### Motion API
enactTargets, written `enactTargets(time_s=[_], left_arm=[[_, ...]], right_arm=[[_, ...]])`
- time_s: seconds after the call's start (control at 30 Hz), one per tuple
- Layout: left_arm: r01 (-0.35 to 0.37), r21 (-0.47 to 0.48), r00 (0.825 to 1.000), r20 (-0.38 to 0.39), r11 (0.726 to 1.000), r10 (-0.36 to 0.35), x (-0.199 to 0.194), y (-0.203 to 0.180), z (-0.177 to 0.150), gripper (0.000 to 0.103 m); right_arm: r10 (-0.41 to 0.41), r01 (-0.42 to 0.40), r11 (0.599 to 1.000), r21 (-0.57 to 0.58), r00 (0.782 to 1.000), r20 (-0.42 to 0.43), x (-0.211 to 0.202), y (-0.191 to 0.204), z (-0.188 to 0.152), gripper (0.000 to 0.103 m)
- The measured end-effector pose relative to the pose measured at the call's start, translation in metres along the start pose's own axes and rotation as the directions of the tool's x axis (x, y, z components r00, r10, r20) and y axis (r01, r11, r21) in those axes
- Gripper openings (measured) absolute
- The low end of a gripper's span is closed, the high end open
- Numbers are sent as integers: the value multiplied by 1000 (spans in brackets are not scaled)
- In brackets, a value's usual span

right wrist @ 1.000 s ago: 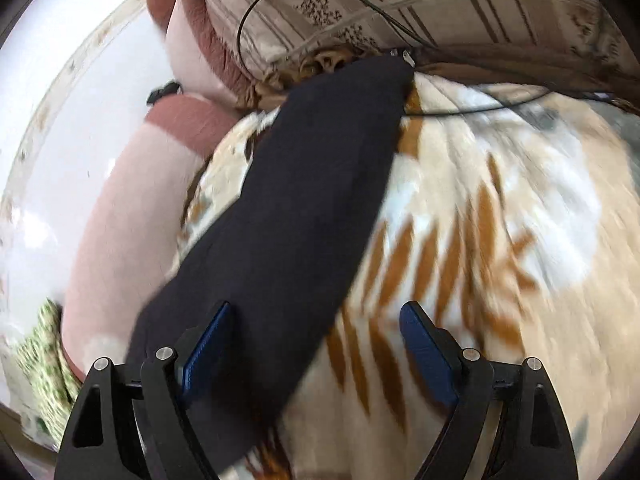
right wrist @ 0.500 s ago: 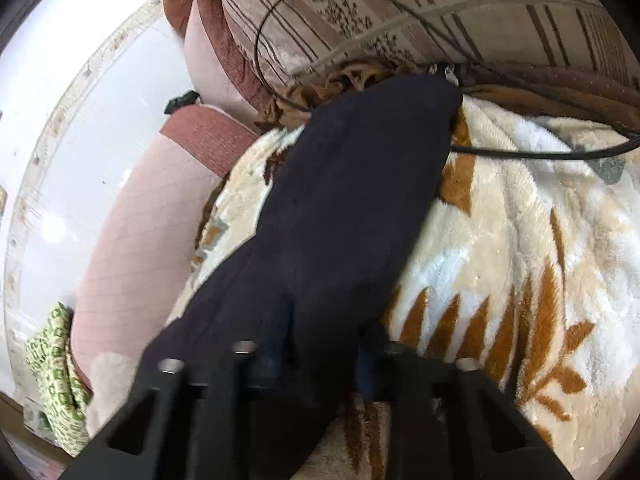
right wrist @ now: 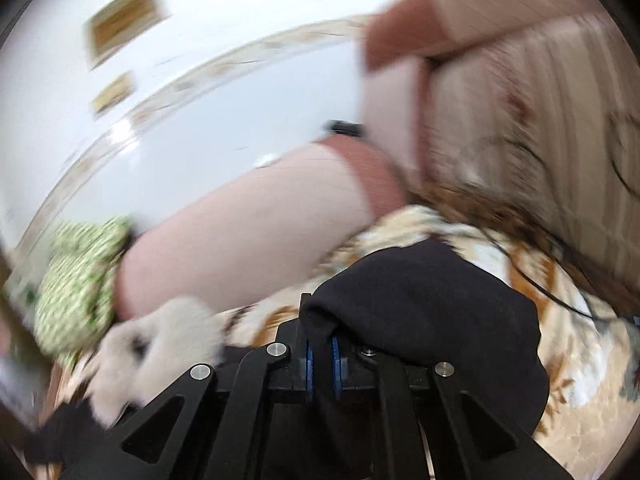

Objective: Fold large clothes

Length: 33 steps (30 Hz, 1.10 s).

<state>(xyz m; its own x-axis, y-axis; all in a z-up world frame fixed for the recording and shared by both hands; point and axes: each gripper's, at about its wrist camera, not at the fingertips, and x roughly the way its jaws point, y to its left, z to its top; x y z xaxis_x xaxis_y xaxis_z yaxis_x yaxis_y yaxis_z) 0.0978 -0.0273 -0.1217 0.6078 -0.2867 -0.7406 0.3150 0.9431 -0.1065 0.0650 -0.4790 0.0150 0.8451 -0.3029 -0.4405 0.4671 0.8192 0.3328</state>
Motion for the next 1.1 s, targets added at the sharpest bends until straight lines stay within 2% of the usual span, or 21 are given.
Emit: enactTargets(time_s=[0.17,0.27,0.47,0.53,0.63,0.73,0.83,0.9,1.0,1.03,1.07,1.1], left_arm=[[-65,18,997,52,998,64,-12,2,6,103],[-63,-21,997,53,998,64,-16,13,11,103],[-52,-113,995,76,992,61,-30,40,18,103],[-63,-109,995,75,992,72,-31,41,19,103],[-101,-107,989,94,989,112,-34,42,20,103],[-90,-89,989,111,992,100,-34,41,22,103],[-63,-91,995,75,994,70,-27,43,25,103],[-51,-118,997,54,992,58,-23,48,25,103],[-32,-149,998,46,988,40,-23,53,25,103],[-36,-150,998,49,988,44,-24,54,24,103],[-48,-147,997,57,988,57,-26,53,24,103],[-68,-137,994,72,988,79,-29,51,23,103]], right_arm=[[156,-165,980,-110,984,-84,-7,71,-15,7],[201,-225,966,-130,965,-170,-2,104,-37,7],[175,-247,950,-193,929,-326,19,148,-96,7],[171,-266,938,-220,911,-375,25,164,-116,7],[170,-313,915,-253,871,-461,29,186,-152,7],[152,-319,915,-247,840,-521,40,199,-181,9],[118,-283,929,-238,837,-535,44,197,-197,12],[114,-272,937,-219,831,-545,40,192,-199,16],[174,-300,943,-143,812,-557,21,181,-192,41],[183,-302,944,-133,814,-551,12,178,-190,52],[185,-299,945,-131,822,-539,2,176,-185,59],[185,-294,946,-136,835,-518,-10,171,-179,61]])
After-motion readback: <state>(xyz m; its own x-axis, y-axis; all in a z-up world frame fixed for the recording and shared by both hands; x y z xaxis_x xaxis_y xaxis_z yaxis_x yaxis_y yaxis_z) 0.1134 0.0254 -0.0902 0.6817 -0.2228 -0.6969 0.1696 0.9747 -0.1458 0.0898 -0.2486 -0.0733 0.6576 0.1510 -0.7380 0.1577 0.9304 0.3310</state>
